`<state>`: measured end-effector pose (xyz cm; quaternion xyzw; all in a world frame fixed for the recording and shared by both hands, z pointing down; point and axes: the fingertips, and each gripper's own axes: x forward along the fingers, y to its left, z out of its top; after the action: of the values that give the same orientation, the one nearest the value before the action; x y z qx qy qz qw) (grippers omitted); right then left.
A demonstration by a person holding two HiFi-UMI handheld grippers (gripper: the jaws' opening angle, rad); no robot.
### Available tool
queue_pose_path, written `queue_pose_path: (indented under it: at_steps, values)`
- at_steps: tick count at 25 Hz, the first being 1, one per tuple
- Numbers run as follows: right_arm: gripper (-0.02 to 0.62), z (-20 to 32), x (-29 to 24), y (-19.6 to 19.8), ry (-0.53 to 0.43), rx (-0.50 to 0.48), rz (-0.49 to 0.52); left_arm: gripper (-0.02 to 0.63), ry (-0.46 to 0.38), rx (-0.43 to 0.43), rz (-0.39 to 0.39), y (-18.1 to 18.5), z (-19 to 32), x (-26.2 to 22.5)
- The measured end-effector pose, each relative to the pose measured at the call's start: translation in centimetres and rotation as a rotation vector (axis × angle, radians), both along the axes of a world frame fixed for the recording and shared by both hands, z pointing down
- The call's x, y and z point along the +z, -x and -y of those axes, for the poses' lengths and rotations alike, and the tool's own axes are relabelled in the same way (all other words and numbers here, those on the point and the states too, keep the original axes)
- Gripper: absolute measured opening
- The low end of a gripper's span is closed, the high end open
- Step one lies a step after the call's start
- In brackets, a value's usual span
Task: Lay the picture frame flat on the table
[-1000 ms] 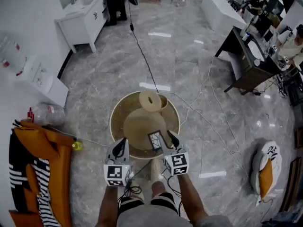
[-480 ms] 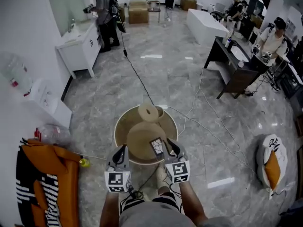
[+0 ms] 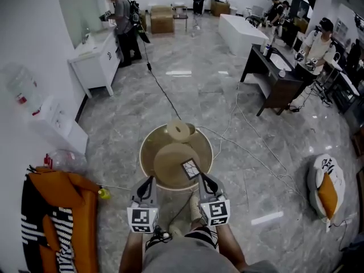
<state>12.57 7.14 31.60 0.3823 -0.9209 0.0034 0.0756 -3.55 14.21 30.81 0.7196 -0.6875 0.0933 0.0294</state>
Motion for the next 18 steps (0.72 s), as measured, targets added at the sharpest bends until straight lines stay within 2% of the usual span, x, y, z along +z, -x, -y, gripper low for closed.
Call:
queue_pose_path:
  at_steps: [7, 18]
  values:
    - [0.000, -3.5, 0.5, -0.7, -0.002, -0.010, 0.005, 0.018, 0.022, 0.024, 0.006, -1.3, -3.3, 0.9]
    - [-0.002, -4.8, -0.2, -0.7, -0.006, -0.006, 0.020, 0.018, 0.003, 0.051, 0.010, -2.6, -4.6, -0.1]
